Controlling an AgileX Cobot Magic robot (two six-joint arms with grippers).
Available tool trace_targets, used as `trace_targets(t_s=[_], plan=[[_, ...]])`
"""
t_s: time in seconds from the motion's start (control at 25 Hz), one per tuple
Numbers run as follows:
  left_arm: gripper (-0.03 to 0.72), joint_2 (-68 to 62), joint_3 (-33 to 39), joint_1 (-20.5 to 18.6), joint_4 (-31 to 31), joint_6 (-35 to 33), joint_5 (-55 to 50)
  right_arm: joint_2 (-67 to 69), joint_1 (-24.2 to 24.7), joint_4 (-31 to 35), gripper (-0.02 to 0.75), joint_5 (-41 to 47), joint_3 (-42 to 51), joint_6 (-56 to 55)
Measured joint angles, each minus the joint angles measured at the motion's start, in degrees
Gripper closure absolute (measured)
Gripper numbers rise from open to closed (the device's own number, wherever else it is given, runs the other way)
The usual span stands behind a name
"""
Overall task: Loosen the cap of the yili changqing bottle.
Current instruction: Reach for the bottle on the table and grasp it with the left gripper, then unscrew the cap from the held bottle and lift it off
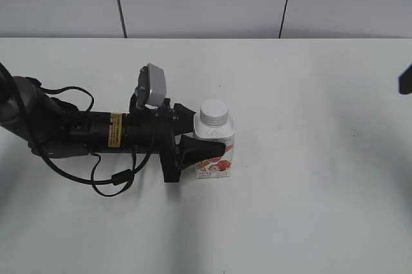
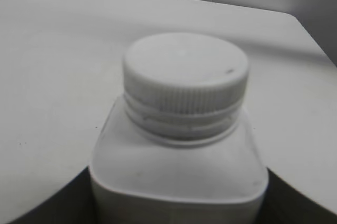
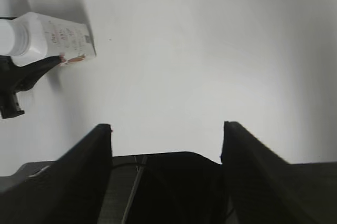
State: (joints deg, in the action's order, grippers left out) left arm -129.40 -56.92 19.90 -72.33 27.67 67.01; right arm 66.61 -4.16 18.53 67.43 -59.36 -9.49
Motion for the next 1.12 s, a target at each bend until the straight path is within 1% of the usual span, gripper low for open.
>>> trace_targets(t_s=[0.12,0.24,0.52,0.8,1.12], plan=[[0.29,0.0,0.0,0.0,0.05,0.0,0.0,4.63,-6.09,0.21,0.223,-1.49,-3.26,-1.33],[0.291,0.0,0.0,0.0,0.09,0.0,0.0,9.86,-10.82,0.38,0.223,-1.85,-6.94,-2.74],[0.291,0.0,0.0,0.0,0.11,0.0,0.0,21.6,-18.46,0.41,0.223,-2.03,-15.92,-4.02],[0.293,0.0,0.0,0.0,0.11,0.0,-0.14,31.88,-23.81,0.41,0.223,-1.17,-25.68,-4.46],[0.293,0.0,0.0,0.0,0.11,0.0,-0.19,39.81,-27.02,0.58,0.223,-1.17,-31.93,-4.64]])
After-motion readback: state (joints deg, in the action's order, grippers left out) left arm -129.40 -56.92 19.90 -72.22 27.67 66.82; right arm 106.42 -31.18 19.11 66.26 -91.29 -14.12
